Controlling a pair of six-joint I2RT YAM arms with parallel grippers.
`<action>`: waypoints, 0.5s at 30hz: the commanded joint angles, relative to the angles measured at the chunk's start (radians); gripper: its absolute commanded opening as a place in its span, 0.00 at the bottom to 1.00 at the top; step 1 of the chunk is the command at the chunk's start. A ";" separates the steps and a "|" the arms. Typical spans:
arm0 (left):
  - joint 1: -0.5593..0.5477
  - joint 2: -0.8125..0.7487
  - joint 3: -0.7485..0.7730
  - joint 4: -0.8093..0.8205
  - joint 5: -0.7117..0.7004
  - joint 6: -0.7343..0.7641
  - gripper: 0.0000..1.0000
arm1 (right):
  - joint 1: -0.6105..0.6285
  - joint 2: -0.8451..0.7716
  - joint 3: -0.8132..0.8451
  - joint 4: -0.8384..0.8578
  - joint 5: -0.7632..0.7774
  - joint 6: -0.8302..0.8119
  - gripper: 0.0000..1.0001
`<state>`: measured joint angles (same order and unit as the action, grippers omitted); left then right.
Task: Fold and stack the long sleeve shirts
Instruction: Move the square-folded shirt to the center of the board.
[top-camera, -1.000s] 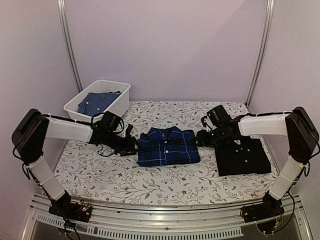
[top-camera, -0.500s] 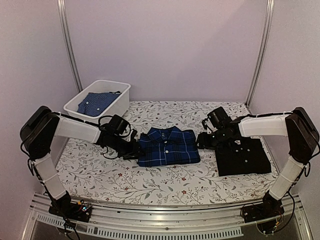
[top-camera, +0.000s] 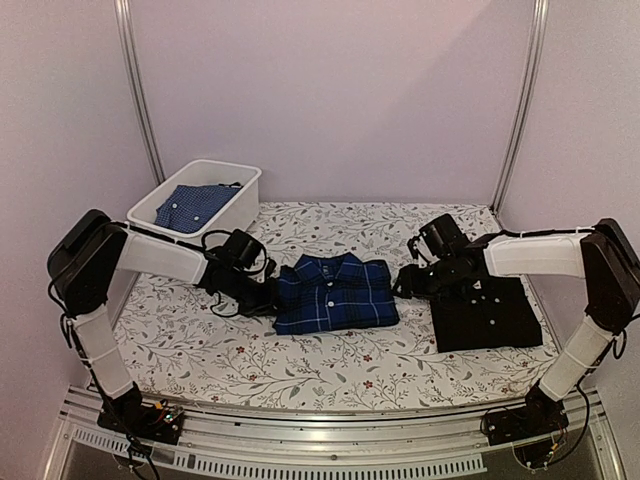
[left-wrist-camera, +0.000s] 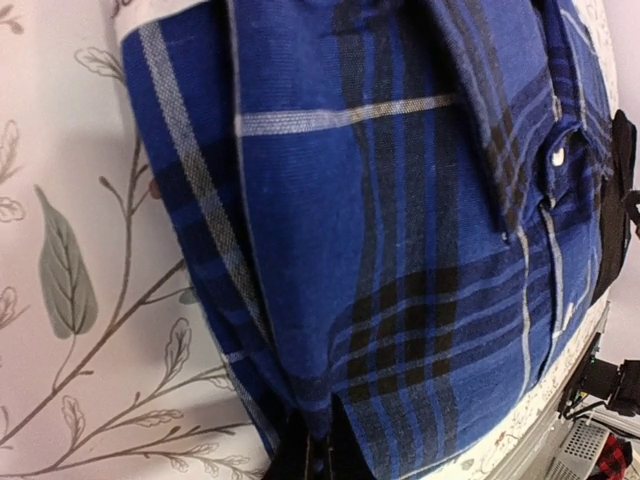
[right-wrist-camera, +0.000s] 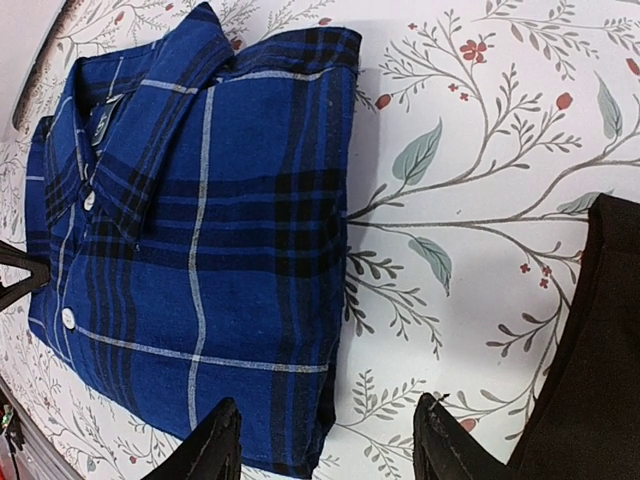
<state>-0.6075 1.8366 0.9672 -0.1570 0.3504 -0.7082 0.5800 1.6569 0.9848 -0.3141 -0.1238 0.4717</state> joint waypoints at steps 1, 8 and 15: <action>0.043 -0.062 -0.013 -0.070 -0.074 0.038 0.00 | -0.006 -0.054 -0.034 0.002 0.032 0.002 0.58; 0.166 -0.192 -0.102 -0.173 -0.138 0.124 0.00 | -0.006 -0.126 -0.073 -0.039 0.107 0.020 0.58; 0.240 -0.283 -0.165 -0.207 -0.126 0.161 0.00 | -0.006 -0.151 -0.120 -0.127 0.208 0.065 0.59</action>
<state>-0.3939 1.5955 0.8276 -0.3225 0.2325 -0.5819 0.5800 1.5238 0.8925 -0.3672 0.0074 0.5003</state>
